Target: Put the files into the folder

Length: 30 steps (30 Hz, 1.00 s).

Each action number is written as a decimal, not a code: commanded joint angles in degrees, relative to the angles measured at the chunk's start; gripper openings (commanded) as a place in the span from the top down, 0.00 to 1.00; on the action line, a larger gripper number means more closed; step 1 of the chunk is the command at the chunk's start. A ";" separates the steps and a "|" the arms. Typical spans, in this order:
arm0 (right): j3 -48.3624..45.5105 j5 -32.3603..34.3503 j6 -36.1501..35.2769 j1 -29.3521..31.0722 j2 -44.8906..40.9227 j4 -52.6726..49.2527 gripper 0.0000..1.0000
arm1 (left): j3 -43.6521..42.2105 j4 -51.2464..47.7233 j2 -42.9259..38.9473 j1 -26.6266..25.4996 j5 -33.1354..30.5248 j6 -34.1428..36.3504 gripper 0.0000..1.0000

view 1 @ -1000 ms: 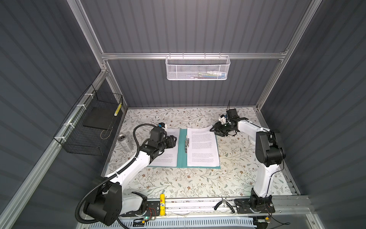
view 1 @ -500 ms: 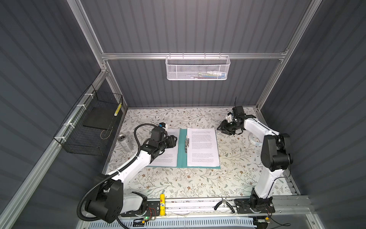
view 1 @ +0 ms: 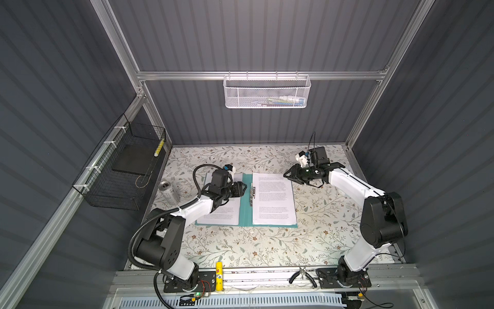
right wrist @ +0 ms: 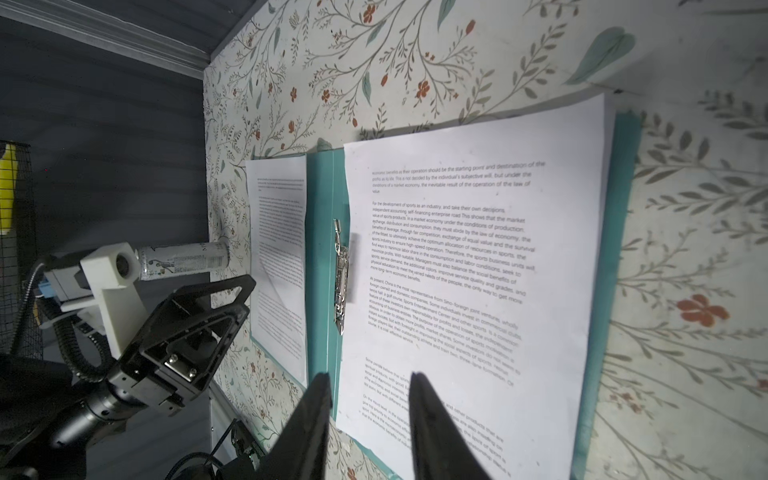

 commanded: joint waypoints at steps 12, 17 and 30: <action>-0.14 -1.48 1.34 2.57 1.03 2.33 0.65 | 10.59 8.21 15.81 0.43 10.92 0.29 0.48; -0.74 -1.34 1.23 2.56 0.55 2.40 0.65 | 12.30 8.13 18.97 0.74 11.44 -0.19 0.48; -2.60 0.22 1.35 2.57 -0.89 3.55 0.65 | 12.73 9.99 22.62 0.70 10.65 -1.83 0.48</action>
